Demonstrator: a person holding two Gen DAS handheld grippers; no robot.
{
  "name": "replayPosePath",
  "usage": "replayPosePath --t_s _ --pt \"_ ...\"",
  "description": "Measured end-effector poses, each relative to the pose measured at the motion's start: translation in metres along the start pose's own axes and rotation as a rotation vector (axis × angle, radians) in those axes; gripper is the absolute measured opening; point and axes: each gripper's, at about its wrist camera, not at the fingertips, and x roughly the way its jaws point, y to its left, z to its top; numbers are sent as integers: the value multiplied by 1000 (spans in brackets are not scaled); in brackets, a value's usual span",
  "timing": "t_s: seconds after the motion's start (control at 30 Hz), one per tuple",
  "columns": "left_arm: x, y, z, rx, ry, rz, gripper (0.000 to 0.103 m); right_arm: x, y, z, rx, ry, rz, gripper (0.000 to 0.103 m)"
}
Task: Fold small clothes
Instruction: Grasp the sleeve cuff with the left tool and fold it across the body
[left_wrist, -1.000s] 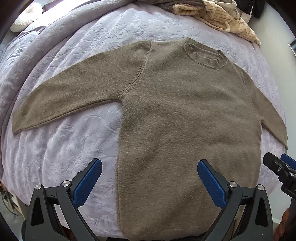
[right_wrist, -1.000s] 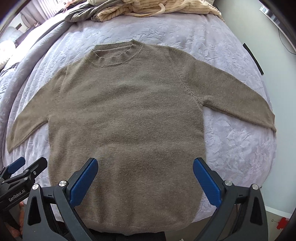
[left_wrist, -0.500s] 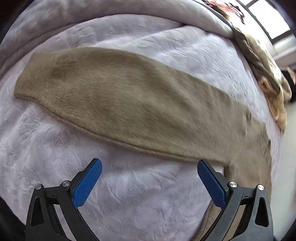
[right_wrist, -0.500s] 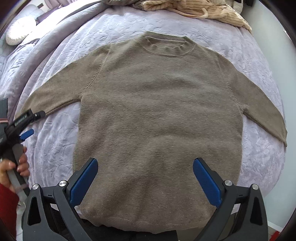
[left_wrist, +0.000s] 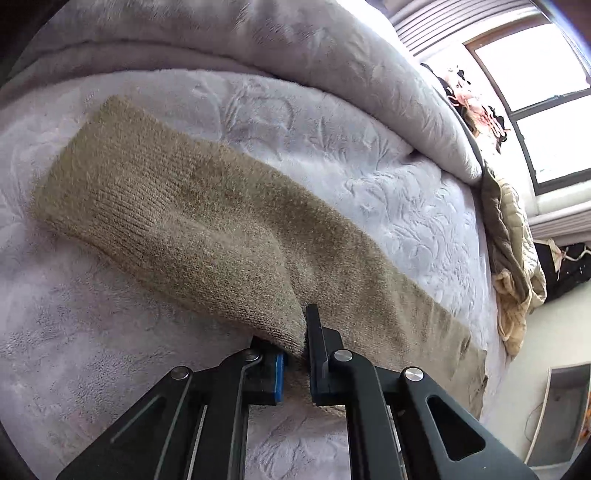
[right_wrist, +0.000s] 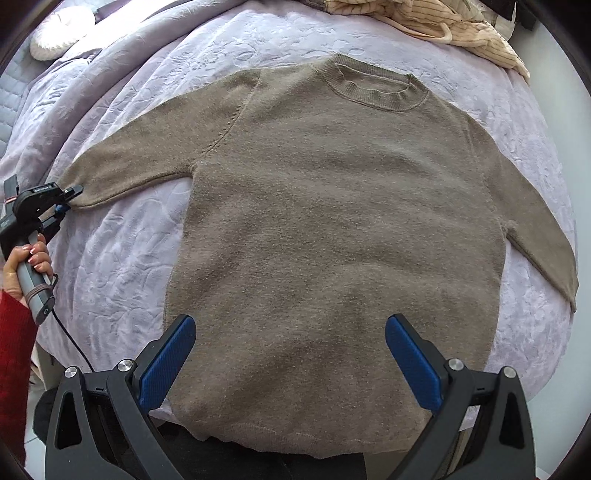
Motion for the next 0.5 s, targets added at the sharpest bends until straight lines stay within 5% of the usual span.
replayPosePath --t_s 0.27,0.5 --pt "-38 -114 -30 269 -84 -95 11 -4 -29 5 -18 -23 32 102" --pt "-30 -253 -103 522 -31 -238 11 -15 -88 4 46 -59 58 102"
